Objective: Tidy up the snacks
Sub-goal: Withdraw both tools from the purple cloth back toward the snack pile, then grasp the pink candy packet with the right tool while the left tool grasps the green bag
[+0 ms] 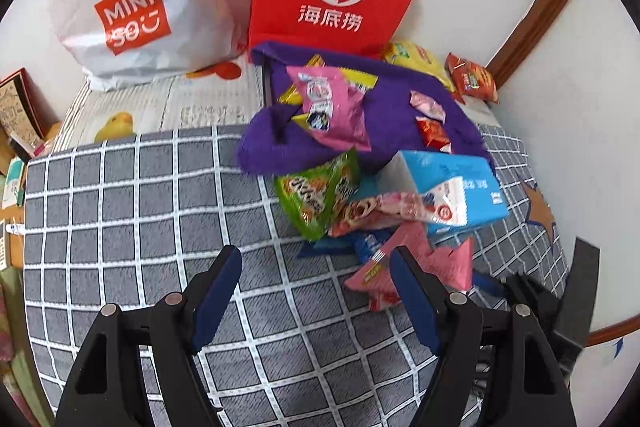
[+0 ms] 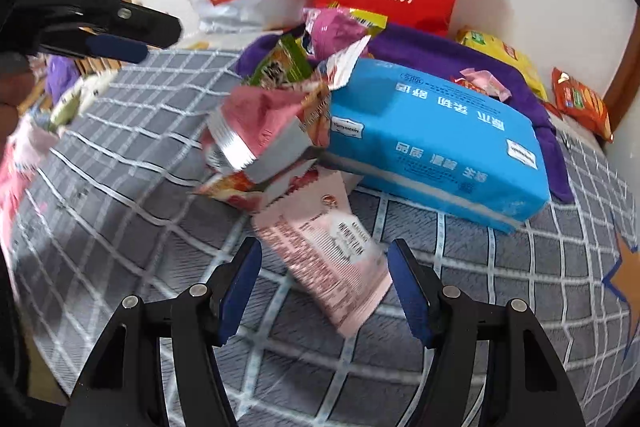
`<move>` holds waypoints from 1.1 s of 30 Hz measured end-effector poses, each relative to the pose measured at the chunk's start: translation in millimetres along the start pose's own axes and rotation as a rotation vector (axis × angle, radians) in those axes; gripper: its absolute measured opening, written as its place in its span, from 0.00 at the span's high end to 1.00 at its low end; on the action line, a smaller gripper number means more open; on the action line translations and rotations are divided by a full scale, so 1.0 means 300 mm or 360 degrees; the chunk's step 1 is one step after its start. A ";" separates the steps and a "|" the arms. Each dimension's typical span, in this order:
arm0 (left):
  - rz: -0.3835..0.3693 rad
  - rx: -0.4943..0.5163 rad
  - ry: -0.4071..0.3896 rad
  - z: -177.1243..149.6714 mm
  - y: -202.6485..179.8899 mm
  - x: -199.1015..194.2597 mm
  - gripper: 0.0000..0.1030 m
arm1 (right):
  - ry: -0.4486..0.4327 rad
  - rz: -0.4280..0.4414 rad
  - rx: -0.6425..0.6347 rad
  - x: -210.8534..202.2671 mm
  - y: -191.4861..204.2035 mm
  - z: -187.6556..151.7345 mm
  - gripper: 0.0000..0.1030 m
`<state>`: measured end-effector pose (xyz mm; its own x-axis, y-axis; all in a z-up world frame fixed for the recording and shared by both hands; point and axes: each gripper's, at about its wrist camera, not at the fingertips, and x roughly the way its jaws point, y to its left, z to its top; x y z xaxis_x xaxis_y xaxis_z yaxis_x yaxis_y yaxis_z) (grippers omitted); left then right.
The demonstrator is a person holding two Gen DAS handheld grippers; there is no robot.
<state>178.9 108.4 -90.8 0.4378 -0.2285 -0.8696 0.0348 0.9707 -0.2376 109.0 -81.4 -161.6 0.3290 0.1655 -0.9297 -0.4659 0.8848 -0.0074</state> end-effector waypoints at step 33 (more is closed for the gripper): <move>0.0058 -0.0122 0.0060 0.118 -0.019 0.381 0.39 | -0.0101 -0.0137 0.0270 -0.039 -0.314 -0.103 0.55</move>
<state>260.5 79.2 -173.6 0.4034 -0.1973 -0.8935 -0.0497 0.9703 -0.2368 123.7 -179.9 -161.5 0.4152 0.1083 -0.9032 -0.2906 0.9567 -0.0189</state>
